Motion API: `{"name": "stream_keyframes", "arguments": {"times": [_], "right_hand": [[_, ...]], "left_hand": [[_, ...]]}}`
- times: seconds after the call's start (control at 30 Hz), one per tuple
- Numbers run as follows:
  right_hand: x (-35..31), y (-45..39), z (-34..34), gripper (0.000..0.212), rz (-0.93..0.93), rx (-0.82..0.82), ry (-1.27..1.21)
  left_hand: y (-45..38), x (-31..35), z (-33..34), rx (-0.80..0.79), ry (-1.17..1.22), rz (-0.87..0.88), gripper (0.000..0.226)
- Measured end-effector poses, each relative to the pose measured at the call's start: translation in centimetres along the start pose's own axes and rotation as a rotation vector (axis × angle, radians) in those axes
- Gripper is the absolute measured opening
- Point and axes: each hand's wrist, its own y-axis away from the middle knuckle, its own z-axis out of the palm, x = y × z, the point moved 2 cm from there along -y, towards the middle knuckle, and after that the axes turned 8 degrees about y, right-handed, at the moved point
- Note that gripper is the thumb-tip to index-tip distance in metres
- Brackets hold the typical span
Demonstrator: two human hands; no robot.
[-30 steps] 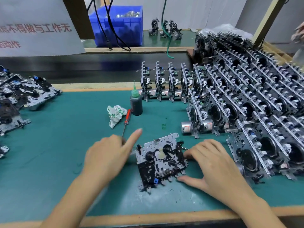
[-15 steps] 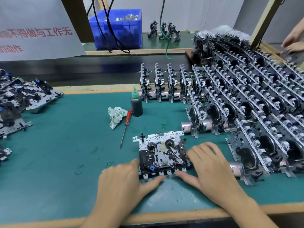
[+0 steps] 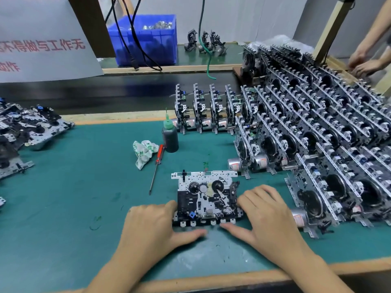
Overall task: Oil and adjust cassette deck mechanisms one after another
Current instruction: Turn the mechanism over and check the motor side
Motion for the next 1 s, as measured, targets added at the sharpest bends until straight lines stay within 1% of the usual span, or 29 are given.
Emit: {"name": "stream_keyframes", "arguments": {"times": [0.1,0.23,0.33,0.4,0.5,0.57,0.63,0.73,0.83,0.9,1.0], "right_hand": [[0.0,0.0,0.1,0.051,0.009,0.009,0.006],[0.0,0.0,0.0,0.055,-0.035,-0.007,-0.06],[0.0,0.1,0.0,0.055,-0.036,-0.001,-0.051],[0.0,0.1,0.1,0.052,-0.018,0.017,-0.02],[0.0,0.1,0.1,0.052,0.008,0.017,-0.003],[0.0,0.1,0.1,0.051,0.009,0.002,-0.013],[0.0,0.2,0.0,0.053,0.002,-0.018,-0.034],[0.0,0.2,0.0,0.058,-0.001,-0.031,-0.058],[0.0,0.2,0.0,0.053,0.025,-0.009,-0.056],[0.0,0.2,0.0,0.053,0.022,-0.011,-0.03],[0.1,0.2,0.0,0.06,0.007,-0.039,-0.005]], "left_hand": [[-0.1,-0.6,-0.5,-0.03,0.008,0.104,0.058],[-0.2,-0.8,-0.4,0.002,-0.025,0.1,0.054],[-0.1,-0.9,-0.3,0.007,-0.006,0.115,0.054],[0.0,-0.8,-0.3,-0.01,-0.002,0.124,0.058],[0.0,-0.4,-0.1,-0.014,-0.013,0.066,0.069],[0.0,-0.1,0.1,0.032,-0.011,0.007,0.067],[0.0,0.0,0.5,0.068,-0.018,-0.016,0.065],[0.1,0.1,0.7,0.103,-0.013,0.024,0.066],[0.2,0.0,0.5,0.12,0.044,0.083,0.07],[0.3,-0.2,0.5,0.096,0.086,0.111,0.074],[0.5,-0.2,0.6,0.048,0.104,0.114,0.073]]}}
